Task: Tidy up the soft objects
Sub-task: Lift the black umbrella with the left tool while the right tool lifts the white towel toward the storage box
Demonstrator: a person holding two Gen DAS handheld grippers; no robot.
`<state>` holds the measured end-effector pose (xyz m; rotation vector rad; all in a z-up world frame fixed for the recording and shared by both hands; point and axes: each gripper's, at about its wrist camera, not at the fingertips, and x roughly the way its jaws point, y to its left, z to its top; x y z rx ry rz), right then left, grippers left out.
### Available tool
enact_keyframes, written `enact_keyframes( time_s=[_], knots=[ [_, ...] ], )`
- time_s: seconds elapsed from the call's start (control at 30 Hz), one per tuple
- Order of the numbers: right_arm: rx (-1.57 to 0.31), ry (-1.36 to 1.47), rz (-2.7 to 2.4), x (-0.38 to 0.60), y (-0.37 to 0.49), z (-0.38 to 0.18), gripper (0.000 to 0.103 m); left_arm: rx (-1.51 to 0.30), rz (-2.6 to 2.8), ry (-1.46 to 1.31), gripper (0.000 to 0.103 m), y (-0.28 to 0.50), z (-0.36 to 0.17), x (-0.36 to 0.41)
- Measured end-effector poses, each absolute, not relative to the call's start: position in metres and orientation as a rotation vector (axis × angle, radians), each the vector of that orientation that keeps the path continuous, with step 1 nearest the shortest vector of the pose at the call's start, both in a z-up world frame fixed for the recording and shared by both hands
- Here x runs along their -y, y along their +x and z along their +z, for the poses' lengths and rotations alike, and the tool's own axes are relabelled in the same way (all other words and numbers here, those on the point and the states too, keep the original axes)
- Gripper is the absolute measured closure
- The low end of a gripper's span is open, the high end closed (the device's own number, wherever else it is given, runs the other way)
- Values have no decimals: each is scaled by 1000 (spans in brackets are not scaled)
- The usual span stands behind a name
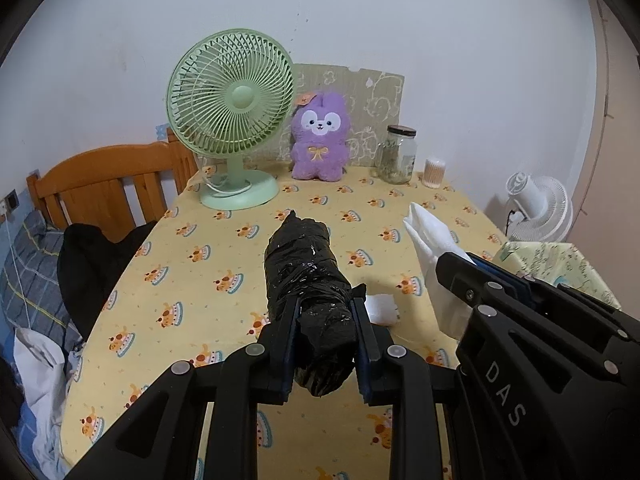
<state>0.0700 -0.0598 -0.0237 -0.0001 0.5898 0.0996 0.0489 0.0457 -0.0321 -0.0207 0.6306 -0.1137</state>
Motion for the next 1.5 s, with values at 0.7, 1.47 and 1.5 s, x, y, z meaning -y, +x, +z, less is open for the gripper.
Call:
enact_keyframes(
  time_s=[0.7,1.47,1.5],
  knots=[
    [-530,-1,130,76,47,13,92,-567,-117,18,80,30,4,-26],
    [-465,-27,43,130,33,32,92,-508,-204,49,79,30,16,30],
    [-462,-31,36,134,33,32,92,-508,-214,51,80,31,16,35]
  ],
)
